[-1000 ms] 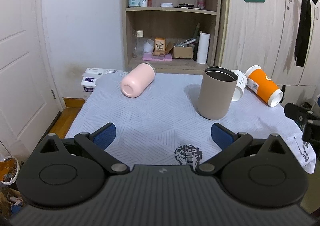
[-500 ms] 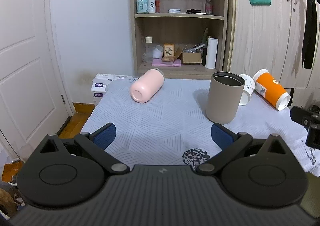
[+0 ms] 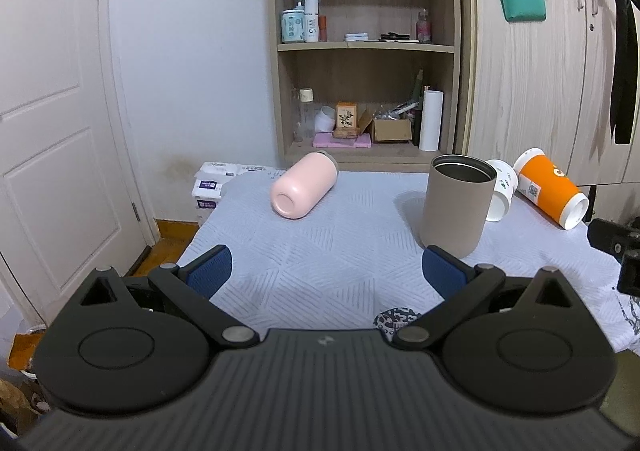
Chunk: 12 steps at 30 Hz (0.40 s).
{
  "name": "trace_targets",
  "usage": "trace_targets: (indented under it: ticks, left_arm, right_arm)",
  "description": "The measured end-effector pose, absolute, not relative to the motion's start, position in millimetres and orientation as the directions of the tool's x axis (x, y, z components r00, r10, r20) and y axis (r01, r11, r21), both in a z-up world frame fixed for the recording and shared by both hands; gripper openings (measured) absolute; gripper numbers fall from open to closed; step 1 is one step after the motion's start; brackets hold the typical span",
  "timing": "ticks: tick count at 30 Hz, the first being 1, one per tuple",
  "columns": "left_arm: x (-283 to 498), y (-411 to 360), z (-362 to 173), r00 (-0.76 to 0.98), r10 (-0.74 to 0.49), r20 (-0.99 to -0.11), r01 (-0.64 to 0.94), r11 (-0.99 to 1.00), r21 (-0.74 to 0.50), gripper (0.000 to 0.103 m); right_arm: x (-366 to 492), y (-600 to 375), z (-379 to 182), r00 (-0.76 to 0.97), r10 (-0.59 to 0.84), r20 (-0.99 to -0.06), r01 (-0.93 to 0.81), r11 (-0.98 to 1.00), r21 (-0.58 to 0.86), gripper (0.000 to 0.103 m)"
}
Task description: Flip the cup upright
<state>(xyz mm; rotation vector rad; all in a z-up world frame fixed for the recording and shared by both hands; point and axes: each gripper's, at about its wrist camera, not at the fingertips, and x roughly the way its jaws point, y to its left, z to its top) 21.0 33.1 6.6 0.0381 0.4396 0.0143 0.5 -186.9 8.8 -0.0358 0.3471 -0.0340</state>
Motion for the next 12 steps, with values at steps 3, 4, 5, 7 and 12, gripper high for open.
trace_targets:
  ticks: [3,4,5,7,12]
  left_arm:
    - [20.6,32.1,6.5,0.907,0.026,-0.421,-0.007,0.999,0.046,0.103]
    - [20.6,32.0,6.6,0.907,0.026,-0.419,-0.006,0.999,0.047,0.103]
    - [20.6,31.9,6.6,0.908,0.026,-0.418,-0.007,0.999,0.048,0.103]
    - [20.4,32.4,6.4,0.909,0.021,-0.415,-0.003,0.999,0.043,0.103]
    - [19.6,32.2,6.4,0.908,0.016,-0.42,0.004,0.999,0.046,0.103]
  right_arm:
    - [0.4,-187.6,8.6,0.94,-0.04,-0.339,0.028,0.999,-0.04,0.103]
    - [0.4,-187.6,8.6,0.94,-0.04,-0.34,0.028,0.999,-0.041,0.103]
    - [0.4,-187.7,8.6,0.94,-0.04,-0.34,0.027,0.999,-0.041,0.103]
    - [-0.2,-188.6,8.1,0.941,-0.036,-0.336,0.023,0.999,-0.04,0.103]
    - [-2.6,-189.4,7.2,0.942,-0.038,-0.335,0.026,0.999,-0.042,0.103]
